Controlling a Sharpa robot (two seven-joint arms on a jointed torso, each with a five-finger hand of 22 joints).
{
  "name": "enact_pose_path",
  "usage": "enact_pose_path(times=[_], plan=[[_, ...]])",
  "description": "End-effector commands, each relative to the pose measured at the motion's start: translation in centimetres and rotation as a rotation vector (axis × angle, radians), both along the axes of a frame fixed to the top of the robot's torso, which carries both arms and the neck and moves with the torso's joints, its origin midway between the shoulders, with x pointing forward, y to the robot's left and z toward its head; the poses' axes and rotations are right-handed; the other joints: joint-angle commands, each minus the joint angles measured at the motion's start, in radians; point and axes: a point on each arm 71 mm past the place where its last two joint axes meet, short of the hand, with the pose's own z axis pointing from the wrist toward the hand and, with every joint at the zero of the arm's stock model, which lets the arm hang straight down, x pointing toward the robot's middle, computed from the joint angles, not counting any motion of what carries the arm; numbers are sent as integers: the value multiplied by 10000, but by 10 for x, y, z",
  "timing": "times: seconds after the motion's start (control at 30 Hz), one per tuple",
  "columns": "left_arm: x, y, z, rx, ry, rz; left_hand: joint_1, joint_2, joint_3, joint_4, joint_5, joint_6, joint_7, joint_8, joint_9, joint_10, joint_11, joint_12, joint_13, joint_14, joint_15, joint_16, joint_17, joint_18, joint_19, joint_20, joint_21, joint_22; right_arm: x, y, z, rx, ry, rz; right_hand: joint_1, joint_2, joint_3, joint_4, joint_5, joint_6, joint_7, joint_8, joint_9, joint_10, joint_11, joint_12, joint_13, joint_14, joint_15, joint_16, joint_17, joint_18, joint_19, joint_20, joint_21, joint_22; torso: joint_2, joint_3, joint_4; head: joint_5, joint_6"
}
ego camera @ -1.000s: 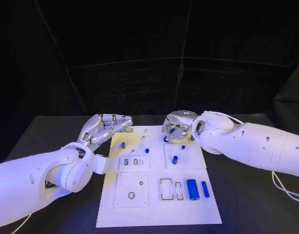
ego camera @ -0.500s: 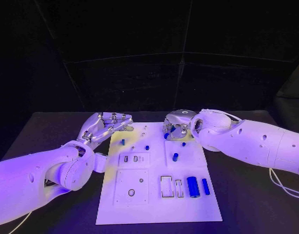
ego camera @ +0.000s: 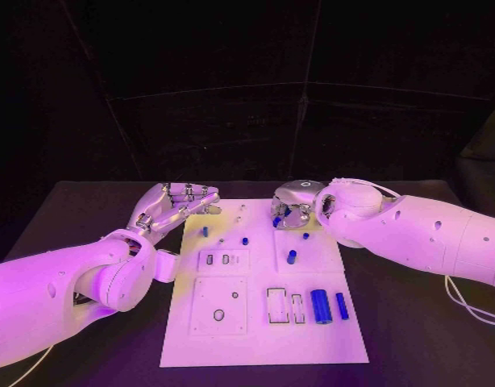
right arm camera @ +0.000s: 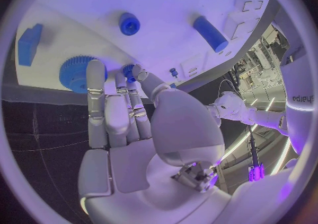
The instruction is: Assemble the parts on the task board
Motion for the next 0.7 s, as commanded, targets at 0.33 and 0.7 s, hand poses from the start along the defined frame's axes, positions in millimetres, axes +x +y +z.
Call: enact_pose_path(times=[0.33,0.7], plan=[[0,-1,1,-4,-4,-172,6,99,-2,-63,40,-9,79,-88,-10,-73,-13,-94,-18,-67,22,-64,20,65,35,22,-23,-22,0,1,7,516,-659,101,225,371,952,61,-672,761,-210,200,69,797,-247,154,68,315,-269,450,450,40,218,-134,847,1012,15,-11,-9,4,-51],[1,2,1,16,15,-142,7,114,3,-75,40,-15,84,-99,-11,-81,-8,-108,-18,-59,23,-70,25,65,45,23,-23,-26,-3,6,19,1669,-1633,-62,217,236,1204,60,-609,767,-188,135,51,804,-240,69,56,305,-266,536,516,12,221,-145,1030,1199,34,-34,19,43,84]])
